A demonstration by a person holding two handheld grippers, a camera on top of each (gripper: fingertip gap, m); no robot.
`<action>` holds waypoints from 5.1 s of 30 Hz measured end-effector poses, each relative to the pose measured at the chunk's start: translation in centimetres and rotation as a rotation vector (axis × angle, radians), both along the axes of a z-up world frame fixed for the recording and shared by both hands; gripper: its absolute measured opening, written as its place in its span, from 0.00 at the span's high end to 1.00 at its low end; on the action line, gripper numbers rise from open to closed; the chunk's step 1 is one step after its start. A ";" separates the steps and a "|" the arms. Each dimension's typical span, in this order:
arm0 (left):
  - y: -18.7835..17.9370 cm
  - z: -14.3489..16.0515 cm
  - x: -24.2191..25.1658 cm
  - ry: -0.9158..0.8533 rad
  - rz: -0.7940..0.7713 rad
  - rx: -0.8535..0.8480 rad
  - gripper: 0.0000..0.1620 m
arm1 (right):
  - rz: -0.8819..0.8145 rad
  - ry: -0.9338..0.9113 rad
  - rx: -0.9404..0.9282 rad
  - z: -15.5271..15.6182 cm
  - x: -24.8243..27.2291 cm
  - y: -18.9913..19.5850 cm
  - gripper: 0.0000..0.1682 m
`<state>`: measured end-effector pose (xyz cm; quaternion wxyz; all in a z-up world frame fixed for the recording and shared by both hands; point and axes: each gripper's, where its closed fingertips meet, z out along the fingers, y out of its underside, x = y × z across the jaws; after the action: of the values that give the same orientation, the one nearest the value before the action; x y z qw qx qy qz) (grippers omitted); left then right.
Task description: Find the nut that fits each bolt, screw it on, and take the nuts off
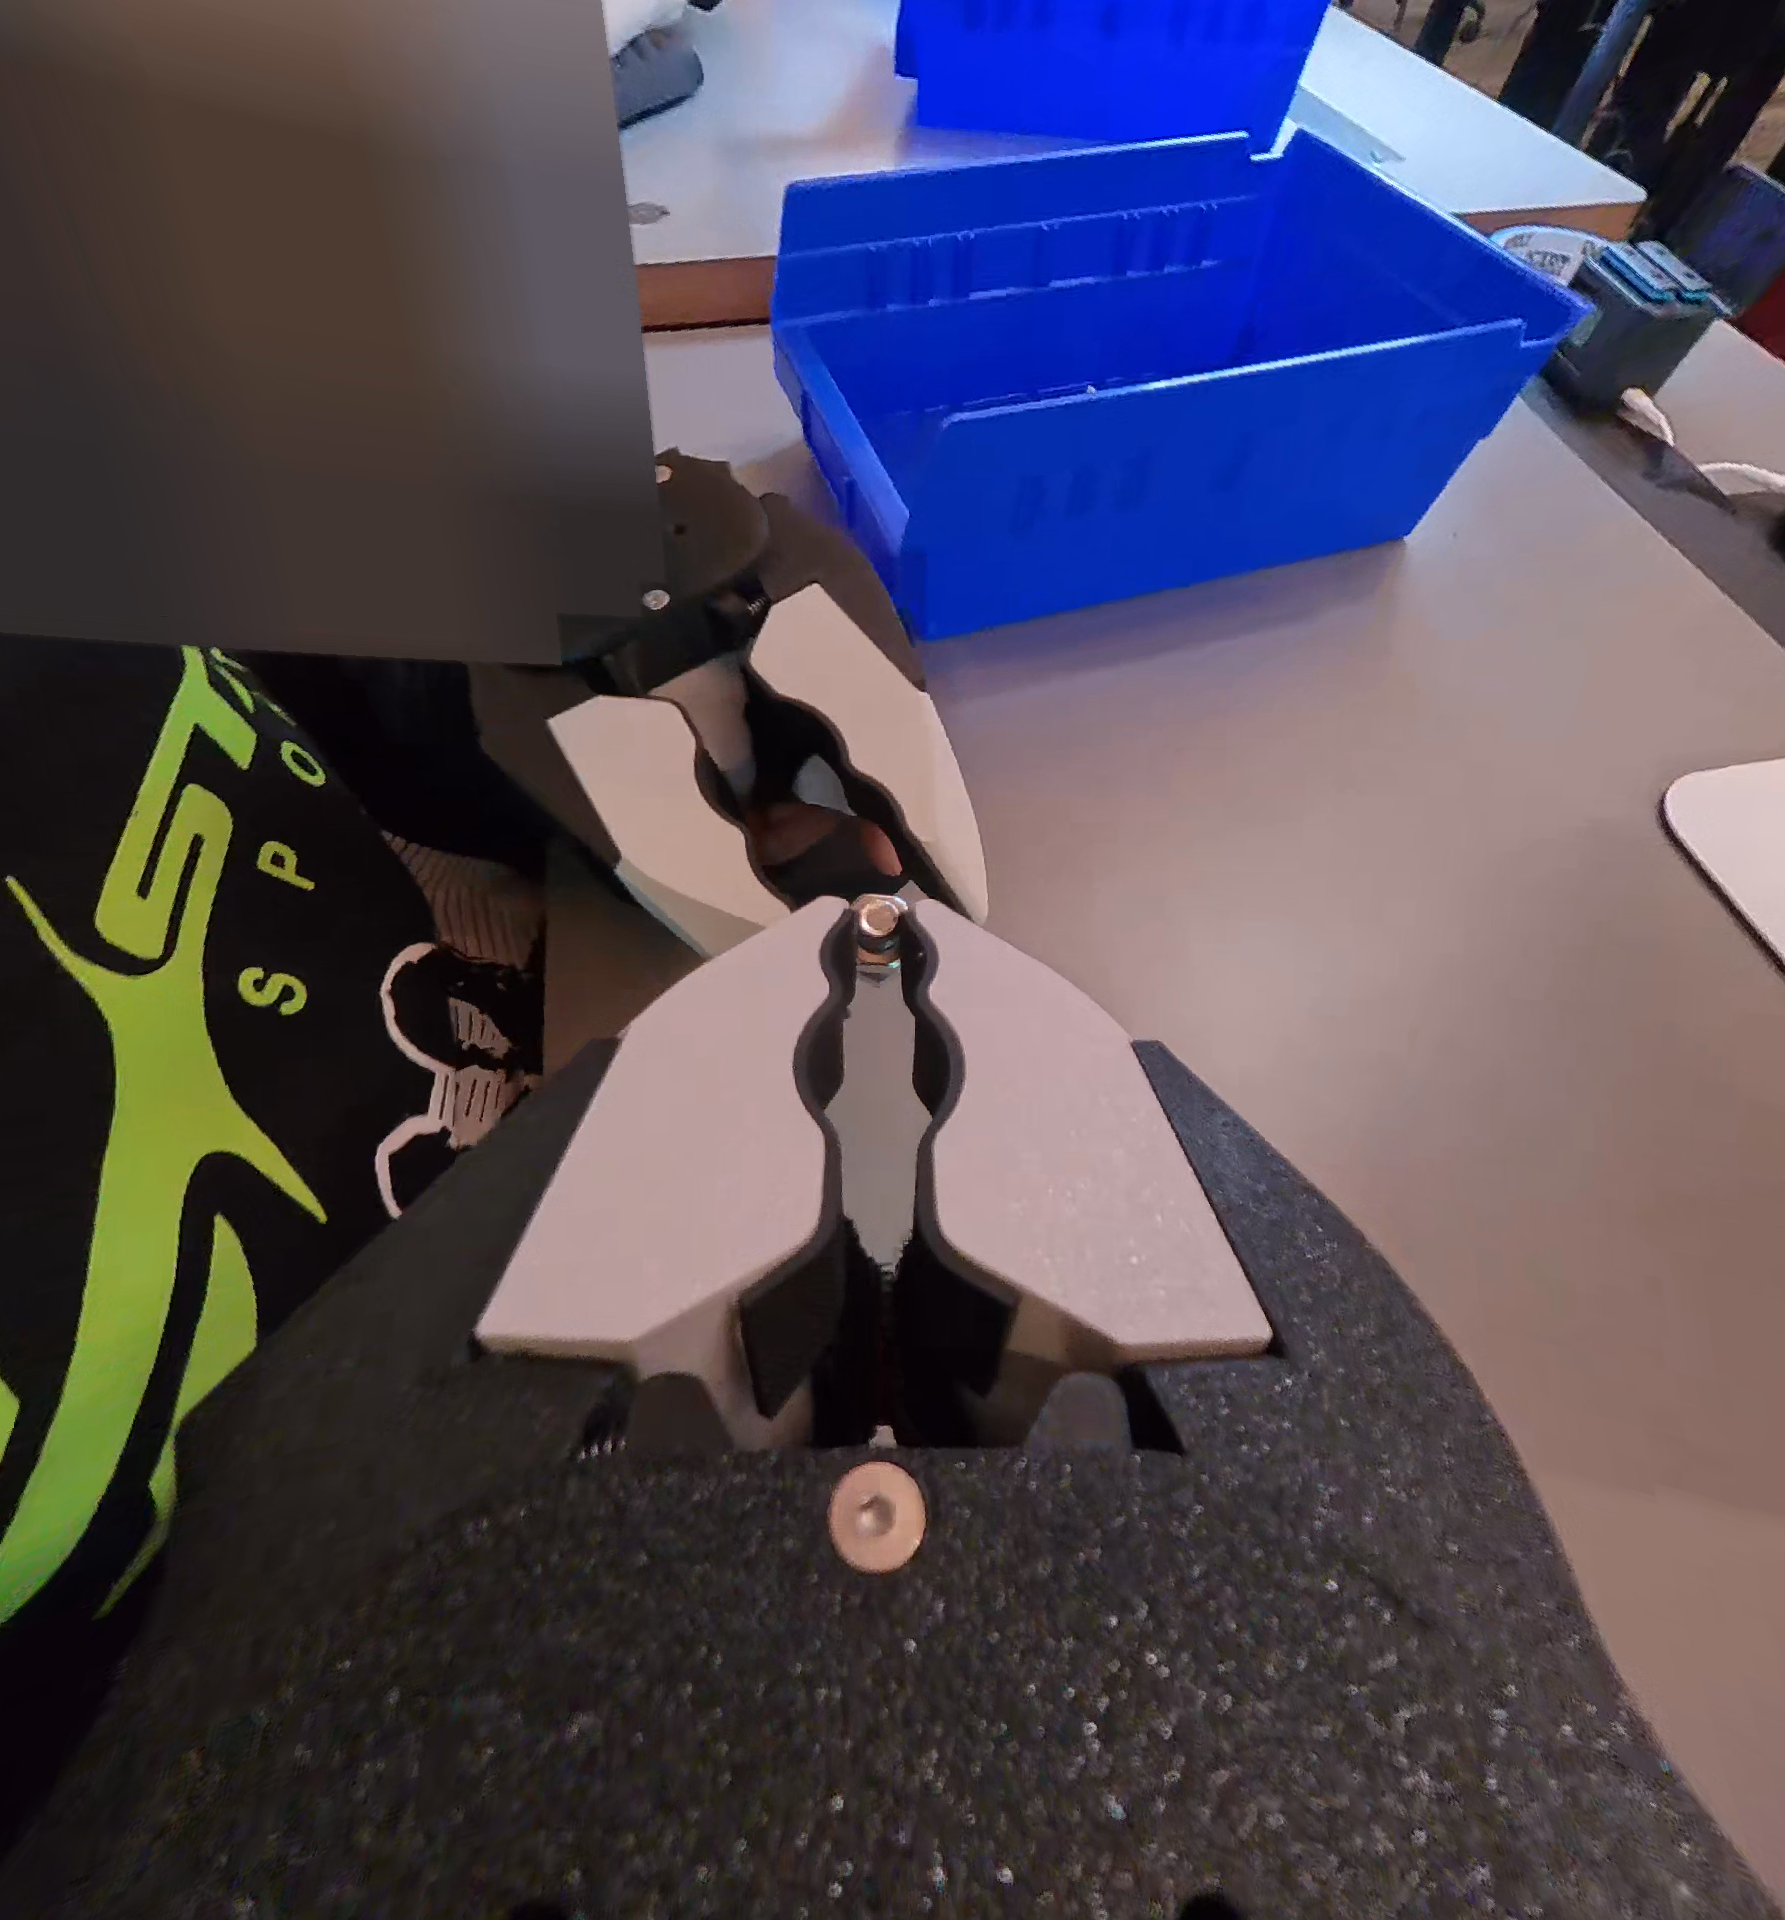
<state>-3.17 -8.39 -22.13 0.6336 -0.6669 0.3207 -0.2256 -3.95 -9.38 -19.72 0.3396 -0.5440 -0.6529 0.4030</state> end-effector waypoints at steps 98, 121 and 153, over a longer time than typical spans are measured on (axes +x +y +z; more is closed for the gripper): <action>-1.5 1.9 1.6 -0.330 -0.201 -0.037 0.91 | -0.012 0.496 -0.232 1.4 -1.3 -1.1 0.82; -1.5 1.7 1.8 -0.312 -0.198 -0.035 0.91 | 0.004 0.506 -0.233 1.8 -1.3 -1.5 0.78; -1.6 1.5 1.9 -0.294 -0.200 -0.033 0.91 | -0.014 0.502 -0.235 1.6 -1.7 -1.3 0.78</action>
<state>-1.23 -9.94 -20.61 0.6373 -0.6017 0.2855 -0.3877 -5.67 -10.65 -18.15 0.4281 -0.4674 -0.4931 0.5959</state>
